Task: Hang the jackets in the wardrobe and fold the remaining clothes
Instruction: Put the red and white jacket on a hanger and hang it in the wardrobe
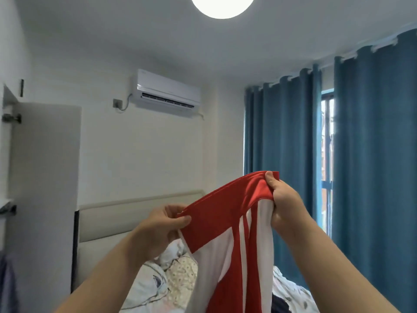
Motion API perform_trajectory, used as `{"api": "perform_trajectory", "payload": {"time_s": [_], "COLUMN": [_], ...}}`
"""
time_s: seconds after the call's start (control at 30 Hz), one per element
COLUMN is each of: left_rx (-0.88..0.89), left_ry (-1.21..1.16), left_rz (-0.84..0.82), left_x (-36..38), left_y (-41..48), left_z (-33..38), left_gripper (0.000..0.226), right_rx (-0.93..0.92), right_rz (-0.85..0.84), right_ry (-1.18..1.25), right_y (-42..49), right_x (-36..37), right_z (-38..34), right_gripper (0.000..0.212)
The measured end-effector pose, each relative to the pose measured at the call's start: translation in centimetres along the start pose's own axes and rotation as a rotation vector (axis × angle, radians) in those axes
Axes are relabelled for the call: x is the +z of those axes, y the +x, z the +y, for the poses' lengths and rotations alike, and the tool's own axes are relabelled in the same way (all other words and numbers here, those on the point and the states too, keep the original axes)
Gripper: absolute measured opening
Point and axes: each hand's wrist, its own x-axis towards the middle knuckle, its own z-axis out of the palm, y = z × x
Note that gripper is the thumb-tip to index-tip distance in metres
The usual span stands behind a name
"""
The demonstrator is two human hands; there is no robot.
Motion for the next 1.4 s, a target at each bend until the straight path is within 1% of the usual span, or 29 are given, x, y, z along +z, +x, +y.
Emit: {"api": "perform_trajectory", "payload": {"time_s": [0.1, 0.23, 0.37, 0.53, 0.63, 0.73, 0.83, 1.0, 1.07, 1.13, 1.27, 1.4], "left_rx": [-0.011, 0.116, 0.185, 0.221, 0.218, 0.223, 0.227, 0.206, 0.199, 0.196, 0.191, 0.18], "left_ry": [-0.073, -0.08, -0.148, -0.084, 0.04, 0.128, 0.167, 0.219, 0.23, 0.248, 0.298, 0.355], "left_rz": [0.108, 0.314, 0.408, 0.546, 0.655, 0.702, 0.738, 0.83, 0.873, 0.916, 0.996, 1.09], "left_x": [-2.2, -5.3, -8.7, -13.6, -16.7, -19.6, -21.7, -24.2, -25.5, -26.9, -30.5, -34.8], "left_y": [-1.4, -3.1, -5.0, -6.7, -7.8, -9.3, -10.6, -12.1, -12.6, -12.9, -13.0, -12.2], "left_z": [-0.4, 1.0, 2.9, 4.3, 4.1, 4.1, 4.2, 3.9, 3.9, 4.0, 3.4, 2.1], "left_gripper": [0.02, 0.025, 0.029, 0.019, 0.014, 0.011, 0.007, 0.005, 0.002, 0.004, 0.006, 0.002], "right_rx": [0.061, 0.096, 0.076, 0.098, 0.088, 0.088, 0.114, 0.2, 0.247, 0.272, 0.301, 0.315], "right_rz": [-0.071, -0.156, -0.201, -0.228, -0.25, -0.26, -0.253, -0.238, -0.252, -0.273, -0.348, -0.407], "right_ry": [-0.013, -0.044, -0.091, -0.088, -0.092, -0.104, -0.124, -0.114, -0.092, -0.071, -0.027, -0.005], "right_y": [0.3, -0.5, -1.8, -3.0, -3.4, -3.8, -3.8, -3.3, -2.8, -2.2, -0.9, 1.1], "right_x": [3.6, 7.4, 10.8, 15.3, 17.6, 19.3, 20.7, 22.9, 23.8, 24.9, 27.6, 30.4], "right_z": [1.8, 4.3, 6.7, 10.1, 12.6, 15.4, 18.5, 23.4, 25.2, 26.9, 30.7, 34.8], "right_gripper": [0.035, 0.03, 0.025, 0.026, 0.025, 0.022, 0.023, 0.023, 0.021, 0.019, 0.018, 0.015]}}
